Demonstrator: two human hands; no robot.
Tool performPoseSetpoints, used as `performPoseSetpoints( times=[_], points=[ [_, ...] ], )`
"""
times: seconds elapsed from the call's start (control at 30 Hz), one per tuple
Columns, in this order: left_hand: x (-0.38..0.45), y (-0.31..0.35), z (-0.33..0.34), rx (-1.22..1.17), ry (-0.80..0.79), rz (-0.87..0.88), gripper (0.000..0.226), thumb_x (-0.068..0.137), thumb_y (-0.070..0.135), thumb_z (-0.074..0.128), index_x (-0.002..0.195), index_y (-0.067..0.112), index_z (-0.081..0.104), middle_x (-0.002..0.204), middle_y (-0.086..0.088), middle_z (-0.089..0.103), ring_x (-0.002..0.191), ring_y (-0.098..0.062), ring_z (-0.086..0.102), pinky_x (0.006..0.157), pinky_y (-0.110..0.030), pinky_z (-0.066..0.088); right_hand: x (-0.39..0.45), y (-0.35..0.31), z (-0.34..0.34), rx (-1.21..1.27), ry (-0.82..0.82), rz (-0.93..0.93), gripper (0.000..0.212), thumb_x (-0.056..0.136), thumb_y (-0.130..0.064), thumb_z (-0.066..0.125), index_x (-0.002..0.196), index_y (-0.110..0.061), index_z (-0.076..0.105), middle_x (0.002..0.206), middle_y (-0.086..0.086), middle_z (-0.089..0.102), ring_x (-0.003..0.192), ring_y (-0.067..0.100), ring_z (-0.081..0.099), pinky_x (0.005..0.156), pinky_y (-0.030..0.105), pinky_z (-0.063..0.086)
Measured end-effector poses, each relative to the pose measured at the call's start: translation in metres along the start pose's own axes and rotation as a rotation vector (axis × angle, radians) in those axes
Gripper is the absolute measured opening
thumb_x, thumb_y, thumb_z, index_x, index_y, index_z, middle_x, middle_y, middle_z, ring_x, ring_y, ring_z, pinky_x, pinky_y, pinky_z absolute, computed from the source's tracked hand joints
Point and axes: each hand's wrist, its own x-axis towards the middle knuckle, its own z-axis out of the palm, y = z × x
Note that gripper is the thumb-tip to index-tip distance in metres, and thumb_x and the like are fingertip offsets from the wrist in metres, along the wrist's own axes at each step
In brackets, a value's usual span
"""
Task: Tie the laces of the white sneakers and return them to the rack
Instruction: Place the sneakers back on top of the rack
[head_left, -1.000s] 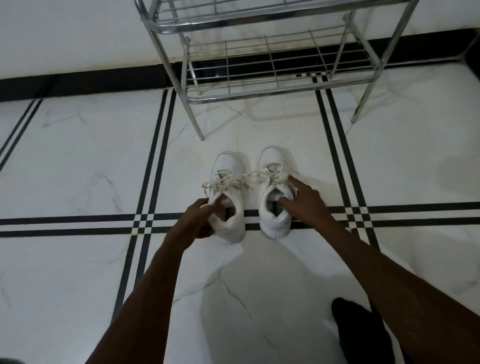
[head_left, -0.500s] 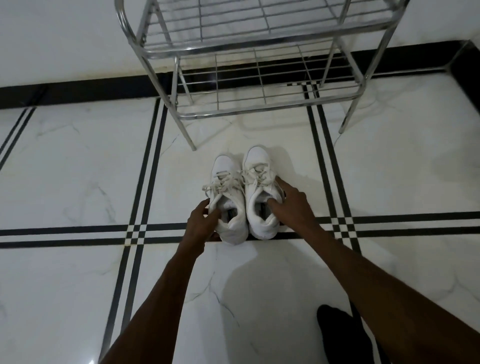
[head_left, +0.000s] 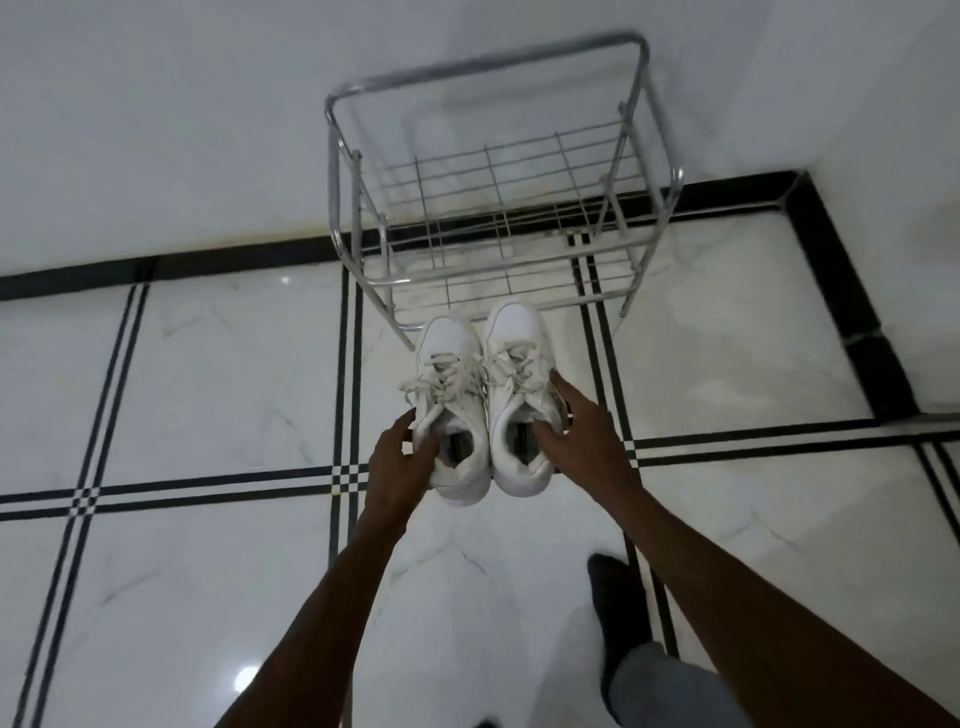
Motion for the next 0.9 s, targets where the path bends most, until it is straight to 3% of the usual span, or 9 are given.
performPoseSetpoints(
  times=[0.1,0.2,0.3,0.43,0.53,0.8,0.9],
  points=[
    [-0.027,0.047,-0.024,0.018,0.029,0.002,0.062,0.077,0.05,0.062,0.136,0.031,0.062,0.126,-0.003,0.067,0.109,-0.026,0.068,0.091,-0.051,0.06,-0.019,-0.053,-0.03,-0.023,0.036,-0.02,0.066,0.086,-0.017,0.068,0.147,-0.016,0.044,0.116,0.014,0.073,0.1,0.029,0.07,0.082,0.031,0.055],
    [-0.041,0.092,-0.042,0.078,0.027,0.081,0.062,0.079,0.05,0.059,0.136,0.027,0.063,0.121,-0.005,0.07,0.105,-0.025,0.069,0.089,-0.049,0.06,-0.021,-0.095,-0.056,0.013,0.029,-0.027,0.066,0.086,-0.019,0.069,0.148,-0.016,0.044,0.129,0.011,0.067,0.113,0.026,0.066,0.09,0.028,0.052],
    [-0.031,0.133,-0.055,0.083,0.043,0.088,0.071,0.076,0.061,0.059,0.139,0.03,0.059,0.129,-0.007,0.066,0.111,-0.026,0.067,0.092,-0.055,0.059,0.0,-0.127,-0.075,-0.02,0.033,-0.061,0.067,0.086,-0.024,0.071,0.147,-0.018,0.045,0.128,0.009,0.068,0.113,0.025,0.067,0.086,0.025,0.05],
    [0.014,0.172,-0.05,0.109,0.043,0.136,0.059,0.082,0.06,0.058,0.135,0.035,0.062,0.125,-0.004,0.068,0.111,-0.023,0.067,0.09,-0.054,0.06,0.049,-0.149,-0.092,-0.004,0.048,-0.081,0.068,0.087,-0.02,0.069,0.149,-0.017,0.041,0.133,0.009,0.065,0.117,0.023,0.064,0.088,0.023,0.047],
    [0.061,0.197,-0.036,0.095,0.065,0.144,0.065,0.081,0.059,0.054,0.14,0.032,0.059,0.131,-0.004,0.067,0.116,-0.025,0.066,0.094,-0.054,0.059,0.107,-0.155,-0.098,-0.023,0.037,-0.09,0.069,0.089,-0.019,0.068,0.151,-0.016,0.039,0.139,0.009,0.061,0.124,0.023,0.059,0.09,0.019,0.042],
    [0.201,0.229,0.006,0.152,0.064,0.091,0.072,0.077,0.055,0.047,0.143,0.027,0.057,0.127,-0.011,0.067,0.118,-0.033,0.064,0.098,-0.058,0.054,0.264,-0.139,-0.093,-0.043,-0.05,-0.01,0.071,0.089,-0.022,0.067,0.153,-0.022,0.035,0.142,0.01,0.058,0.128,0.028,0.057,0.104,0.035,0.048],
    [0.239,0.222,0.016,0.164,0.059,0.055,0.074,0.076,0.059,0.048,0.14,0.025,0.059,0.121,-0.015,0.068,0.113,-0.037,0.065,0.094,-0.06,0.056,0.299,-0.134,-0.086,-0.033,-0.082,0.052,0.07,0.091,-0.021,0.065,0.154,-0.022,0.033,0.142,0.011,0.057,0.125,0.026,0.059,0.094,0.024,0.045]
  ],
)
